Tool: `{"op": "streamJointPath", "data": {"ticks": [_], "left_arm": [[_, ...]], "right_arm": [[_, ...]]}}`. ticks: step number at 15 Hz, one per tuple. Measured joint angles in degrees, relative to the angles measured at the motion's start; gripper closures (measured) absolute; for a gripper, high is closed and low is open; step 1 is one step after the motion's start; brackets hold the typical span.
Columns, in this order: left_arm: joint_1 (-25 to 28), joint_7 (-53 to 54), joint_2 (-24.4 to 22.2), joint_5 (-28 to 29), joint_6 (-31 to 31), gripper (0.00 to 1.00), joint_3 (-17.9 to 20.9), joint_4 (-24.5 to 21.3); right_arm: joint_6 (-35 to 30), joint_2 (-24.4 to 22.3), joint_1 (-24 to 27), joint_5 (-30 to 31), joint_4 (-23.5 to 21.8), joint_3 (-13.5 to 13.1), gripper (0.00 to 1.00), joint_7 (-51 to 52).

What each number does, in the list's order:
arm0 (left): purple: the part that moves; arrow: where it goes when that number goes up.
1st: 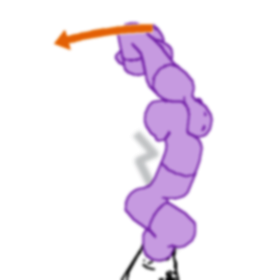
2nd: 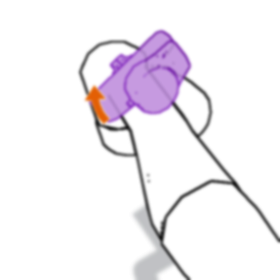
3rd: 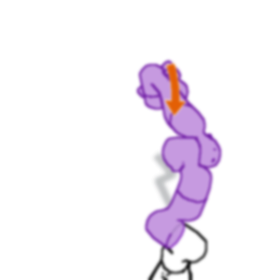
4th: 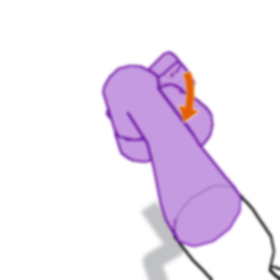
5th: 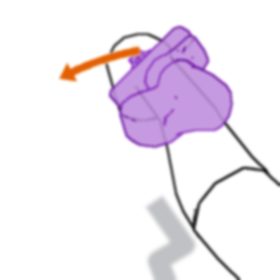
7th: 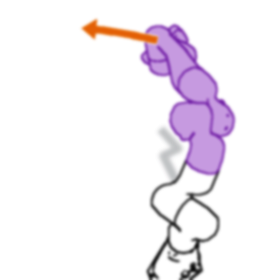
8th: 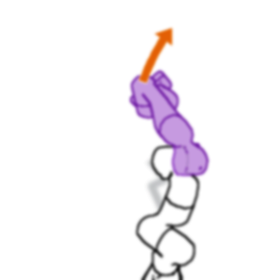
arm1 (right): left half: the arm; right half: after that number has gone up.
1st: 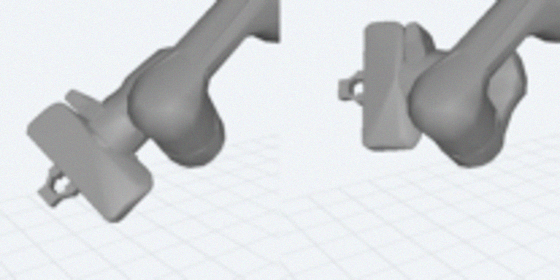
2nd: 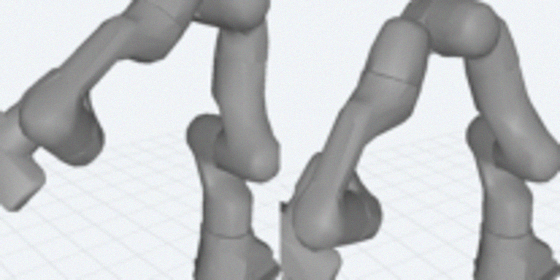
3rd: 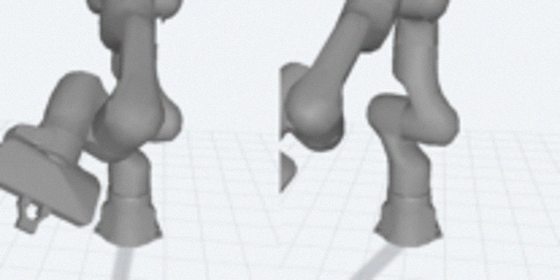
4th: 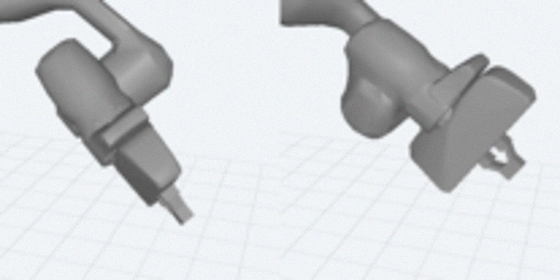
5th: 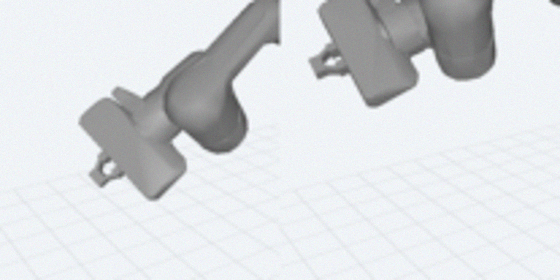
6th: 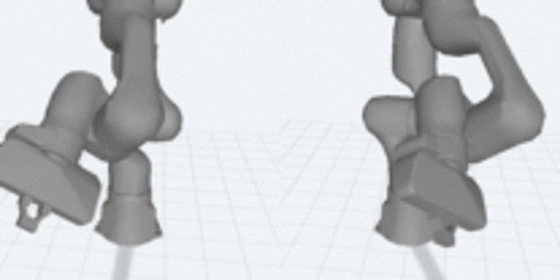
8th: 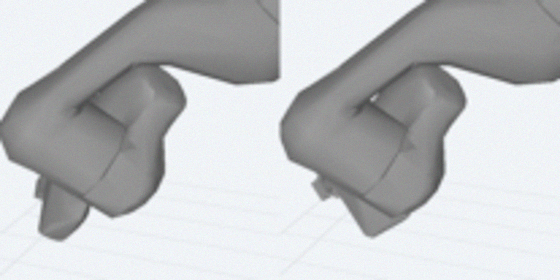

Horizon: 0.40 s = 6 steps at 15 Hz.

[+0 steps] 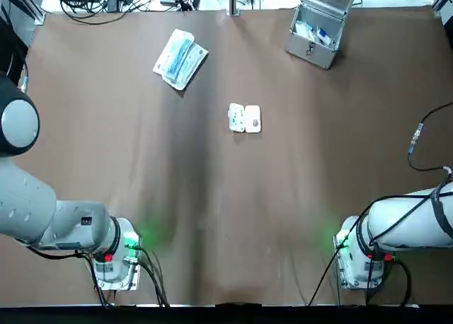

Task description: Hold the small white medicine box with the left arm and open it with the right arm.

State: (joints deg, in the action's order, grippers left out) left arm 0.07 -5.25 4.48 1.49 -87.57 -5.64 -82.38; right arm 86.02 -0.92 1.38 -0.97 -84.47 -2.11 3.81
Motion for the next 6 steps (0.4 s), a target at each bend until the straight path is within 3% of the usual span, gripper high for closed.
{"op": "streamJointPath", "data": {"ticks": [6], "left_arm": [[0.0, 0.0, 0.0, 0.0, 0.1, 0.0, 0.0, 0.0]], "right_arm": [[0.3, 0.0, 0.0, 0.0, -0.1, 0.1, 0.02, 0.0]]}}
